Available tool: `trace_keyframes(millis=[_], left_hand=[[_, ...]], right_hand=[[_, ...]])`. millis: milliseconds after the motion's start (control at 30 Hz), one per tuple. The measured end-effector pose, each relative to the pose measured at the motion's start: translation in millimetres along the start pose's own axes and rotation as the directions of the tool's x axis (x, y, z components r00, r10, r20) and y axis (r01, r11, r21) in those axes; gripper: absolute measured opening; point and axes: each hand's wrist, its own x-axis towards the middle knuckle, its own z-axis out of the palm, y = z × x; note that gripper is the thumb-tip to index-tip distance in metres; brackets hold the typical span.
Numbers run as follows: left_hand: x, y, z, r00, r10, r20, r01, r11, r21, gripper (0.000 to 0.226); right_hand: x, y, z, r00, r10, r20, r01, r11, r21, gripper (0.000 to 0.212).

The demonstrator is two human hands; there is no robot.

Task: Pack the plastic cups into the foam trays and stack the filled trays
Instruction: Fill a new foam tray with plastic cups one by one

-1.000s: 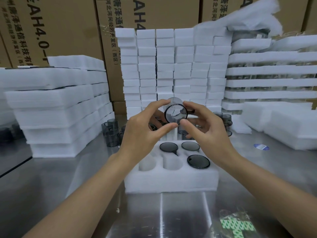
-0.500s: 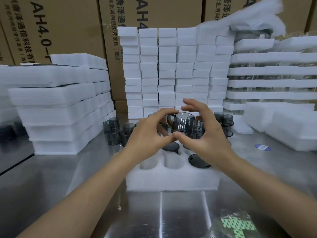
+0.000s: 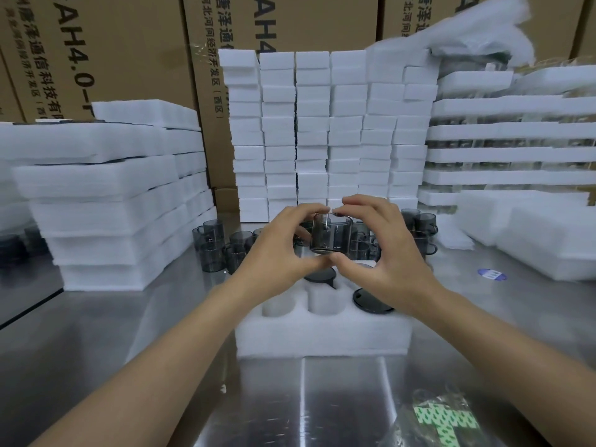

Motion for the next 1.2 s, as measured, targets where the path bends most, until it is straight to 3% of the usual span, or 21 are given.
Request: trace_keyframes(millis=[167,267,333,567,833,1000,1200], left_hand=[[2,9,-15,0.984,-0.039,0.173,0.054,0.995,-0.084,0.055],[4,10,-33,0.903,-0.129,0.409,0.215,0.961,-0.173,0.044],[4,8,-41,0.864,-0.185,0.469,0.307,0.931,-0.197,0.048],[5,3,-41,0.883,-0.255,0.394,0.327,0.937,-0.125,0.034],[6,-1,-37,0.904,-0.291,0.315,0.34,0.933,-0.115,0.028],[5,3,-34,0.899,-0.284,0.334,0.334,0.937,-0.101,0.033],[5,1,-35,0.925,-0.272,0.265,0.318,0.937,-0.147,0.028]], right_hand=[[2,-6,-1,0.994,0.06,0.088,-0.071,0.989,0.132,0.05],[4,-5,-4,0.975,0.148,0.166,-0.186,0.952,0.244,0.038],[5,-6,-4,0.956,0.172,0.239,-0.246,0.914,0.323,0.034],[4,-12,1,0.915,0.09,0.393,-0.258,0.879,0.4,0.04],[8,-15,-12,0.869,0.059,0.491,-0.175,0.965,0.195,0.061],[13,-15,-23,0.769,0.056,0.636,-0.239,0.949,0.206,0.049],[13,-10,-26,0.815,0.086,0.573,-0.266,0.934,0.238,0.031]])
